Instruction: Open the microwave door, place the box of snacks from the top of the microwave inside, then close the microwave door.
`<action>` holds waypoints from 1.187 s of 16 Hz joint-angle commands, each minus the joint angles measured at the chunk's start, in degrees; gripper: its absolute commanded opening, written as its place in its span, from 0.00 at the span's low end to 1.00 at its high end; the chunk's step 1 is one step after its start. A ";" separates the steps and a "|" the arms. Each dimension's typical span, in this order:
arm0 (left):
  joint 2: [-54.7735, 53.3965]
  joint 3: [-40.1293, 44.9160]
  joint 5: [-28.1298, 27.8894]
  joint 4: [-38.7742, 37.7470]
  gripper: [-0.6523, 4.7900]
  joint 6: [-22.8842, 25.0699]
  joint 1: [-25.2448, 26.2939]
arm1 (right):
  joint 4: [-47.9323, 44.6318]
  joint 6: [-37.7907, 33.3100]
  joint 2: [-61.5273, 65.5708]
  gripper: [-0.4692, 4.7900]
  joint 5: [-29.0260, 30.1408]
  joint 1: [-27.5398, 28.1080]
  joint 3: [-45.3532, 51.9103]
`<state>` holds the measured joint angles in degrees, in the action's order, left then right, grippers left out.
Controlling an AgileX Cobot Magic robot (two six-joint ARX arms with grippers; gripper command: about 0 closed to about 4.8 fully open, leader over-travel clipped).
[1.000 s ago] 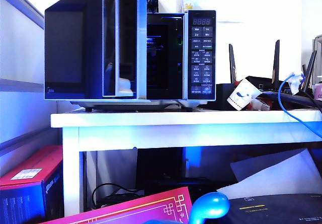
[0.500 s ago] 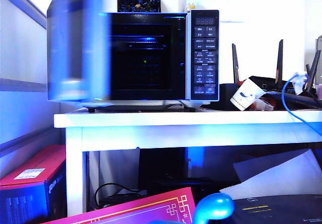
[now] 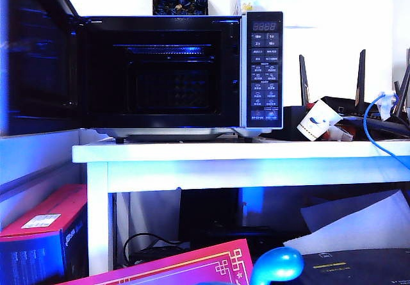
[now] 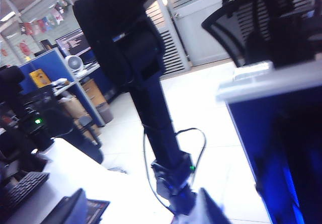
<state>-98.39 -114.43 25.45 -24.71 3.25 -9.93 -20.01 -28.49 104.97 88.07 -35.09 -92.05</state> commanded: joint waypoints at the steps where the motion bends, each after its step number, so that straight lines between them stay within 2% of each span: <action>1: 0.15 -0.35 0.63 -4.02 0.11 5.03 -0.02 | -1.77 -0.68 -0.44 0.54 -3.21 4.98 -0.39; 3: 0.15 -0.35 0.76 -7.45 0.11 6.56 0.00 | -5.46 -0.66 -0.74 0.54 -9.90 8.68 -0.39; 4: 0.20 -0.35 1.44 -7.80 0.11 6.86 -0.02 | -8.59 -0.59 -1.46 0.54 -20.96 11.10 -0.39; 5: 0.26 -0.37 2.01 -7.32 0.11 6.84 -0.02 | -10.62 -0.15 -1.92 0.54 -27.52 12.17 -0.39; 7: 0.35 -0.39 1.99 -6.73 0.11 6.84 0.00 | -17.44 -0.04 -2.01 0.55 -29.00 13.38 -0.39; 9: 0.35 -0.39 1.99 -5.92 0.11 6.84 0.00 | -17.79 -4.79 -2.08 0.55 -36.48 14.19 -0.35; 12: 0.44 -0.39 1.99 -5.20 0.11 6.84 0.00 | -19.58 -5.05 -2.27 0.55 -39.47 14.64 -0.33; 13: 0.44 -0.39 1.99 -5.16 0.11 6.84 0.00 | -19.15 -3.91 -2.60 0.55 -45.09 14.69 -0.33; 14: 0.44 -0.39 1.99 -5.09 0.11 6.84 0.00 | -18.18 0.61 -3.06 0.55 -49.68 14.67 -0.33; 15: 0.44 -0.39 1.99 -4.94 0.11 6.84 0.00 | -16.63 5.31 -3.67 0.61 -54.21 14.53 -0.33; 16: 0.55 -0.39 2.01 -4.92 0.11 6.84 0.00 | -14.82 10.84 -4.22 0.77 -58.45 14.08 -0.35; 18: 0.63 -0.39 1.99 -4.79 0.11 6.84 0.00 | -7.85 23.76 -5.46 0.81 -74.44 13.31 -0.35; 19: 0.63 -0.39 1.99 -4.79 0.11 6.84 0.00 | -5.95 27.69 -5.46 0.90 -81.33 12.72 -0.35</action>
<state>-98.19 -114.50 27.00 -30.63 9.67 -9.93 -27.75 -5.63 99.83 13.85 -22.11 -92.18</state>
